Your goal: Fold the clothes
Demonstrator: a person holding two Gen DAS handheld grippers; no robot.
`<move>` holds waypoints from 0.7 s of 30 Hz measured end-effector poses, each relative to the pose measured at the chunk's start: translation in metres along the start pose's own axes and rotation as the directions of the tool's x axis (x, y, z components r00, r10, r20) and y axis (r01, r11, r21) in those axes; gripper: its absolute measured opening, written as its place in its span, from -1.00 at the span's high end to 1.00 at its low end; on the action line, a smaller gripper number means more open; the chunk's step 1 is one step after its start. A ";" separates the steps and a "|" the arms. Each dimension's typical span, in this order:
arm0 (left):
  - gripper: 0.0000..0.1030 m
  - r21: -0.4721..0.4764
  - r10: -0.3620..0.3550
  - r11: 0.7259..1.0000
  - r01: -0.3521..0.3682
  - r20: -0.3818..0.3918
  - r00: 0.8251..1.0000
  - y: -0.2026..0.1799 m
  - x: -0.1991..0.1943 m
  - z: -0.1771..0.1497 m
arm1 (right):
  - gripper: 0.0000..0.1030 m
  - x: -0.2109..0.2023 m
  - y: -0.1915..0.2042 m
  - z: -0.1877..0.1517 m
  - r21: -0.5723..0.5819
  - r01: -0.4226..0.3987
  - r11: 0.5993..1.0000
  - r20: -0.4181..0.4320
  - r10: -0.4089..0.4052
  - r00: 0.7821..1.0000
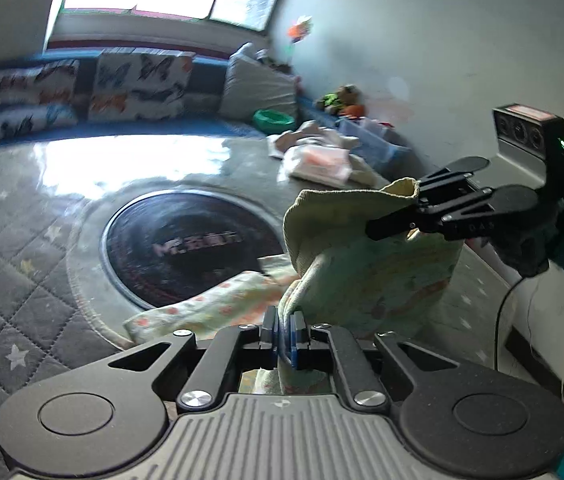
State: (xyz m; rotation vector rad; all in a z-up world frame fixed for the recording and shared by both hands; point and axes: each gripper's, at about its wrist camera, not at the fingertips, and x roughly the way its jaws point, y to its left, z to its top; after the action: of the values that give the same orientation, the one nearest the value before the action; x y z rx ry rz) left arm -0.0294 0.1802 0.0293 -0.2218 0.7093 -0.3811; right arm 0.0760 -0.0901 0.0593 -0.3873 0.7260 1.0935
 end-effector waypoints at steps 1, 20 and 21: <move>0.88 -0.016 0.011 1.000 -0.011 -0.007 1.000 0.007 0.006 0.003 | 0.91 0.009 -0.005 0.004 0.001 0.000 1.000 -0.005 0.000 1.000; 0.82 -0.188 0.099 0.975 -0.118 -0.105 0.990 0.078 0.064 0.008 | 0.40 0.095 -0.066 -0.021 0.272 0.095 0.958 0.068 -0.118 0.991; 0.81 -0.193 0.102 0.974 -0.121 -0.106 0.989 0.080 0.065 0.010 | 0.40 0.091 -0.067 -0.023 0.278 0.103 0.955 0.075 -0.129 0.989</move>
State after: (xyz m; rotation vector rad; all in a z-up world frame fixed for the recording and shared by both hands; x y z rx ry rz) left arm 0.0434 0.2265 -0.0272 -0.3527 0.8514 -0.2141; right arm 0.1526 -0.0727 -0.0247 -0.1398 0.7508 0.8793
